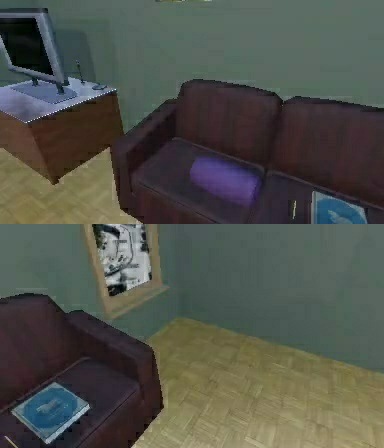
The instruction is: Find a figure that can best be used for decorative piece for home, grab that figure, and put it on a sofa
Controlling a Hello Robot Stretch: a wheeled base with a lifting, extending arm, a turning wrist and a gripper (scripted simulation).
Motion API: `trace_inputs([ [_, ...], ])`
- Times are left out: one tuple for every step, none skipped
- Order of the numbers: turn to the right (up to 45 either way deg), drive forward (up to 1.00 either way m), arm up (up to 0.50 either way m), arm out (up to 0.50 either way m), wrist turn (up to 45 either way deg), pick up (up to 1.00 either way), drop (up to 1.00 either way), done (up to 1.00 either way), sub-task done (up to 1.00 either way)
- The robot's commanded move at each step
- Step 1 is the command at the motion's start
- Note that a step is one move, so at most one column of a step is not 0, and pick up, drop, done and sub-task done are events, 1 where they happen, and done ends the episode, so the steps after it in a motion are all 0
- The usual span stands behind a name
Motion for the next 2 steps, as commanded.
trace_inputs([
  [-45.0,0.00,0.00,0.00,0.0,0.00,0.00,0.00,0.00],
  [-45.0,0.00,0.00,0.00,0.0,0.00,0.00,0.00,0.00],
])
